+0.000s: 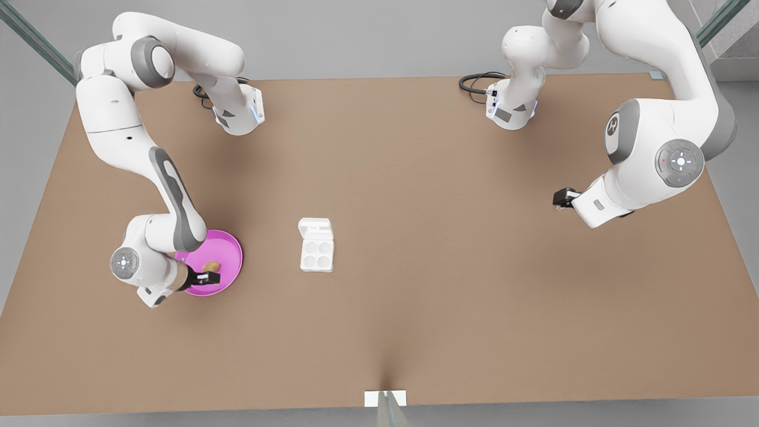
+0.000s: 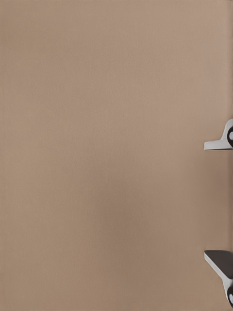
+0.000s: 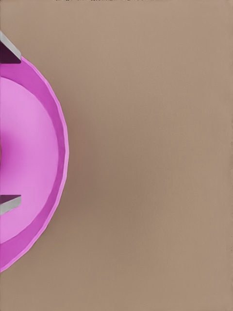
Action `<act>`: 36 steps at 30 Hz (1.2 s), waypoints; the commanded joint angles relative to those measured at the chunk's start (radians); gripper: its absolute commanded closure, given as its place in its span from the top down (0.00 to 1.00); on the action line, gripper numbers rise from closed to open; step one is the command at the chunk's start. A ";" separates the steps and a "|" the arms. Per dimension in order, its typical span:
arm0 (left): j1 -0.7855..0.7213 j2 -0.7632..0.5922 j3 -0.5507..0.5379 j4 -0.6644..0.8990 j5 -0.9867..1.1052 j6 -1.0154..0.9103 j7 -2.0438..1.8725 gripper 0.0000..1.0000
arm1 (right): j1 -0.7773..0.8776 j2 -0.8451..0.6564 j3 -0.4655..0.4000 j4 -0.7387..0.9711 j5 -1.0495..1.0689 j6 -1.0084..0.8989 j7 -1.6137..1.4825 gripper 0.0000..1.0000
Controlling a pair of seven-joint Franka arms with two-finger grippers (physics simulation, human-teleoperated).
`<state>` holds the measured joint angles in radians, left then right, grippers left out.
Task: Pack egg into the box and close the box lid
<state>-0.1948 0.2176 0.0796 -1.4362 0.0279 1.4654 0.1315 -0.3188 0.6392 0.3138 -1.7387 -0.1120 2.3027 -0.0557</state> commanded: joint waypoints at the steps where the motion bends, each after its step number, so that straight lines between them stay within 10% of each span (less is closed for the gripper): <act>1: 0.000 0.000 0.000 0.000 0.000 0.000 0.016 1.00 | -0.006 -0.003 0.005 -0.025 0.003 0.173 -0.020 1.00; 36: 0.000 0.016 0.000 -0.001 0.001 0.001 0.016 1.00 | -0.080 -0.142 0.004 -0.375 0.000 0.353 -0.001 1.00</act>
<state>-0.1948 0.2323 0.0796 -1.4378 0.0279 1.4664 0.1452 -0.4009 0.4978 0.3180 -2.1155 -0.1141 2.6507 -0.0640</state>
